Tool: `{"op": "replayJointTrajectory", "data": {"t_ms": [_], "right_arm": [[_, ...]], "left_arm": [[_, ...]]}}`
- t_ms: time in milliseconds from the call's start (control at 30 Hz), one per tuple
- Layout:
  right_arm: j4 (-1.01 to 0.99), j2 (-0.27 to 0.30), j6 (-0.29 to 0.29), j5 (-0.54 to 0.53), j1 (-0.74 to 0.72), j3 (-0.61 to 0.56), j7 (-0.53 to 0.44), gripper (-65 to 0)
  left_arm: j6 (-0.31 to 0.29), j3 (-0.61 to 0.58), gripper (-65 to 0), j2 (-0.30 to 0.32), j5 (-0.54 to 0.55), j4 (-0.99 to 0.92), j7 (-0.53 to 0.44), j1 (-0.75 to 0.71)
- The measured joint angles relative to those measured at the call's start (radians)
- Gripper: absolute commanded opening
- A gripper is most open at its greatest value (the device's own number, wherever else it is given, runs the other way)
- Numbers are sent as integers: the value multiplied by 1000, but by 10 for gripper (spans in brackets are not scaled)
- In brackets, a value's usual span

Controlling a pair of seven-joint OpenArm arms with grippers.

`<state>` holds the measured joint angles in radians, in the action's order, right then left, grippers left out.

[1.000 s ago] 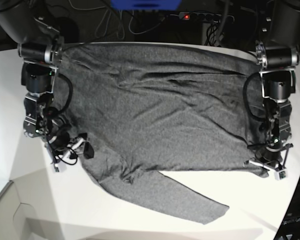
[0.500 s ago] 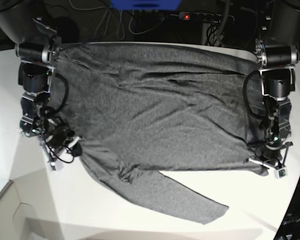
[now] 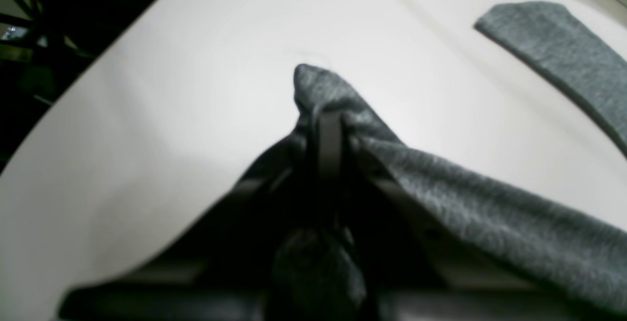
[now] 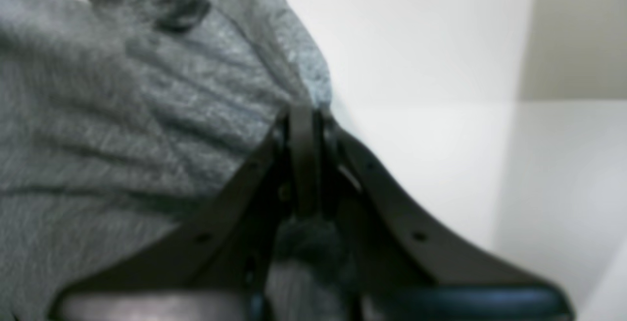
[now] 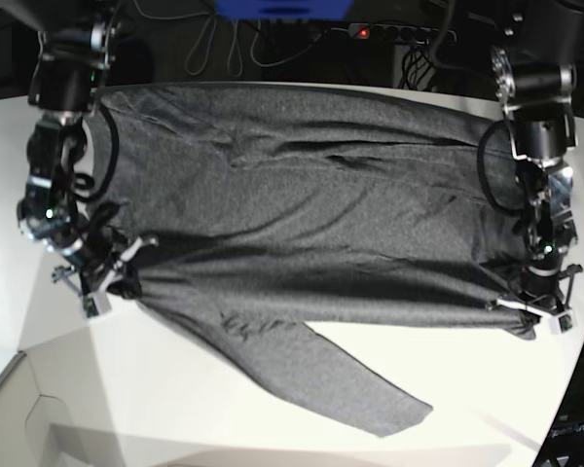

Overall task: Layout the t-shirt on the table in an organized manner, then fold the t-shirt properly
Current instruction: 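Lift the grasped side edge with both grippers and fold it over the shirt body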

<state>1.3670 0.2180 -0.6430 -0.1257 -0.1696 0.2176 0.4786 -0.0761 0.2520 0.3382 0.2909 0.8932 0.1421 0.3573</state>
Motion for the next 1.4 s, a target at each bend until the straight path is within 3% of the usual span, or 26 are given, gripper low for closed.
{"op": "replayJointTrajectory", "data": {"t_ms": [100, 167, 267, 400, 633, 767, 933, 1133, 1267, 1400], "right_arm": [[130, 1, 2, -6, 74, 0, 8, -650], [213, 0, -3, -9, 128, 0, -1, -650], [314, -2, -3, -2, 216, 0, 12, -650], [443, -27, -6, -10, 304, 13, 5, -650], [578, -66, -27, -5, 470, 21, 1, -650], [621, -109, -51, -13, 552, 31, -15, -650], [617, -168, -60, -5, 599, 123, -1, -650], [616, -182, -60, -10, 612, 232, -7, -650], [616, -182, -60, -10, 665, 226, -7, -650], [615, -227, -59, -9, 686, 227, -7, -650]], "left_arm": [[-3, 0, -649, -1, 1, 70, 19, -42], [-3, 9, -649, -3, 1, 122, 81, -64], [-2, 103, -649, -21, 2, 212, 132, -103], [1, 191, -649, -40, -2, 340, 212, -159], [2, 231, -649, -70, 0, 554, 301, -302], [-5, 231, -649, -78, 4, 657, 299, -381], [-11, 270, -649, -82, 5, 754, 304, -491], [-7, 340, -649, -103, 5, 794, 302, -559], [-6, 341, -649, -103, 4, 795, 304, -606], [-7, 343, -649, -103, 1, 783, 304, -627]]}}
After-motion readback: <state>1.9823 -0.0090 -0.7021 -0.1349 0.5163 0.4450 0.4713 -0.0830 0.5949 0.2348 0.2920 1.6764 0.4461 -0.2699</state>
